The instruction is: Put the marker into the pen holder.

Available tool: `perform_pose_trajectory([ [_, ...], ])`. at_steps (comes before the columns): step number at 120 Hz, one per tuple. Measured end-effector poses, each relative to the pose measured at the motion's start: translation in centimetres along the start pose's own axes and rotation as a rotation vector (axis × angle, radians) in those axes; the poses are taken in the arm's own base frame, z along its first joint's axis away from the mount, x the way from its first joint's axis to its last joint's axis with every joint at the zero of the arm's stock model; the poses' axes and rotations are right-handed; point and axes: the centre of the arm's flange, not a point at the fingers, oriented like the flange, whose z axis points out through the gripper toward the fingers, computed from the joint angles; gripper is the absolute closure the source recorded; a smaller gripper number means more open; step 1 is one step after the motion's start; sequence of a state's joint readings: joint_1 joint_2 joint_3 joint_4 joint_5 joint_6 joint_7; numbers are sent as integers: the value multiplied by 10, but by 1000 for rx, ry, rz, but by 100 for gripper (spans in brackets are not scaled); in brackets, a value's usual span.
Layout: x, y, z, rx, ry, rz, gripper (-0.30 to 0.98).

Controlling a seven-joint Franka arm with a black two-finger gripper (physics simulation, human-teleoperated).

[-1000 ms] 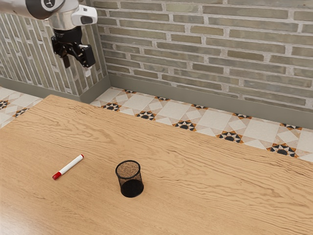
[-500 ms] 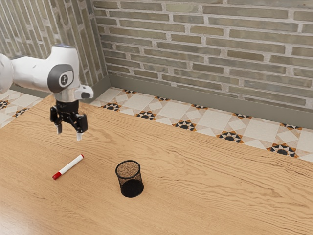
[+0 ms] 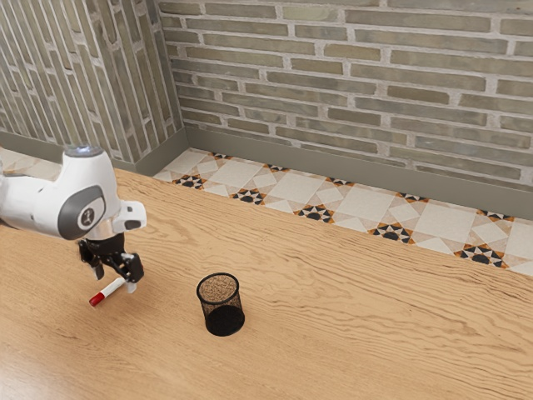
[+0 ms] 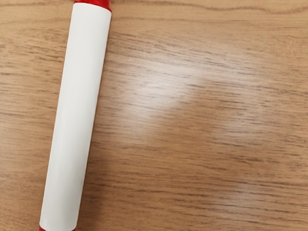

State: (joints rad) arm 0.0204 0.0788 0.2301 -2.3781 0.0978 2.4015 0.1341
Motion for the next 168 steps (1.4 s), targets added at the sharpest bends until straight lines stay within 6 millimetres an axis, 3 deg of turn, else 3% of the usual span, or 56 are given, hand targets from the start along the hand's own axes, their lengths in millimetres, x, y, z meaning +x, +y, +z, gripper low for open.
perform_pose_trajectory([
  [28,8,-6,40,23,7,-3,0],
  [81,62,-29,37,62,88,14,0],
  [116,66,-23,38,29,75,30,2],
  [168,63,-24,39,8,58,42,40],
])
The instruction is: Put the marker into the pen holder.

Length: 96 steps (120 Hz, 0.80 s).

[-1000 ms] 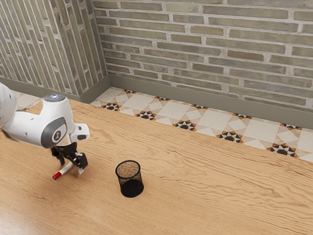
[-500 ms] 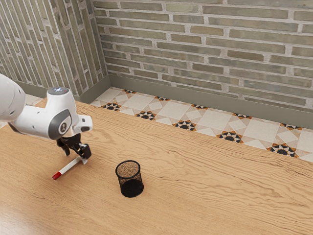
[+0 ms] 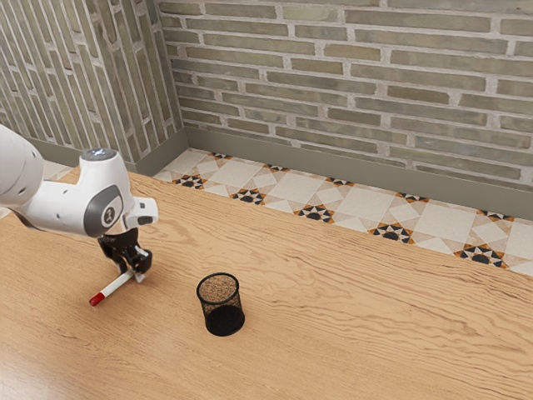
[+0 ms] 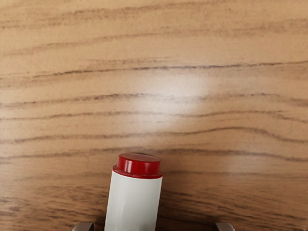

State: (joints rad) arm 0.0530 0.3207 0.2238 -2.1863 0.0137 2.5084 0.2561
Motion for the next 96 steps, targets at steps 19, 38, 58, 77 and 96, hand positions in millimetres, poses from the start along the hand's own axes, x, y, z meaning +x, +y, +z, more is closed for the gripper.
perform_pose_trajectory([
  [19,0,0,-2,-2,-3,7,53],
  [38,-2,0,1,-3,-11,11,63],
  [58,-2,1,1,0,-12,14,70],
  [77,0,3,-4,4,-6,16,73],
  [96,6,17,-76,1,82,37,75],
])
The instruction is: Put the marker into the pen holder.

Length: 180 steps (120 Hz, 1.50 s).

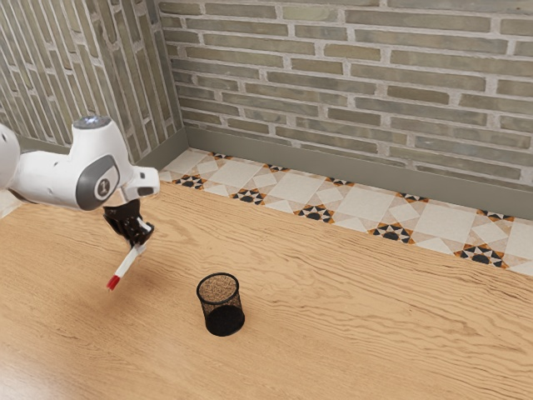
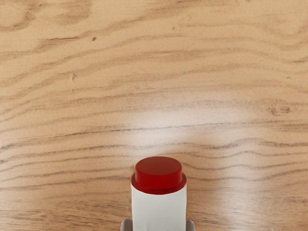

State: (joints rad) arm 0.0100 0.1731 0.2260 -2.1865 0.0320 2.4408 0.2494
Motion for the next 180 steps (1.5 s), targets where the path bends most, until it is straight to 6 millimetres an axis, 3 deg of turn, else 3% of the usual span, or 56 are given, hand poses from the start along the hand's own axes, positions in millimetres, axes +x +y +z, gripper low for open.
perform_pose_trajectory([
  [15,6,38,-81,-14,99,65,75],
  [28,1,83,-135,-37,162,141,76],
  [36,-14,117,-161,-59,195,197,75],
  [44,-47,141,-185,-81,251,245,75],
  [51,-72,154,-185,-94,285,269,75],
  [58,-84,163,-181,-100,314,281,75],
  [76,-90,184,-193,-117,403,299,75],
  [100,-101,214,-178,-141,412,316,75],
  [124,-88,233,-148,-140,394,303,75],
  [150,-65,237,-154,-138,437,272,74],
  [180,-59,234,-140,-130,425,250,73],
])
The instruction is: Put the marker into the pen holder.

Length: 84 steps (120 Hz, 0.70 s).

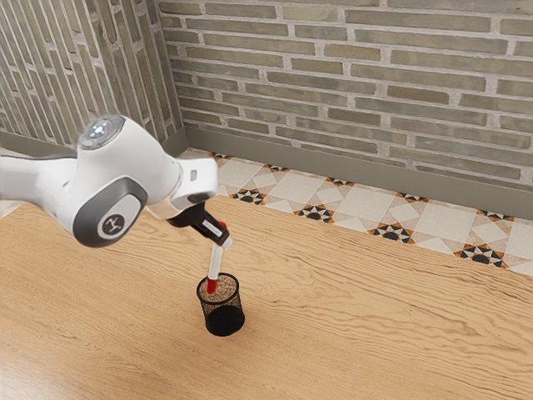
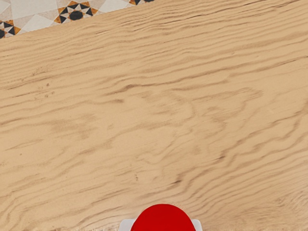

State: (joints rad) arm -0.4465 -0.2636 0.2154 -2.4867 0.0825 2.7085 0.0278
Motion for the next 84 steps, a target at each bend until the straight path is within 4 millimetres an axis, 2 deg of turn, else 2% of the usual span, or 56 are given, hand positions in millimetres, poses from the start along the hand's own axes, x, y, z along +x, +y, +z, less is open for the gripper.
perform_pose_trajectory([
  [36,-5,-2,16,5,-29,-10,72],
  [46,-5,-8,19,10,-33,-23,72],
  [66,6,-15,21,20,-20,-28,72],
  [84,6,-15,27,23,-28,-23,71],
])
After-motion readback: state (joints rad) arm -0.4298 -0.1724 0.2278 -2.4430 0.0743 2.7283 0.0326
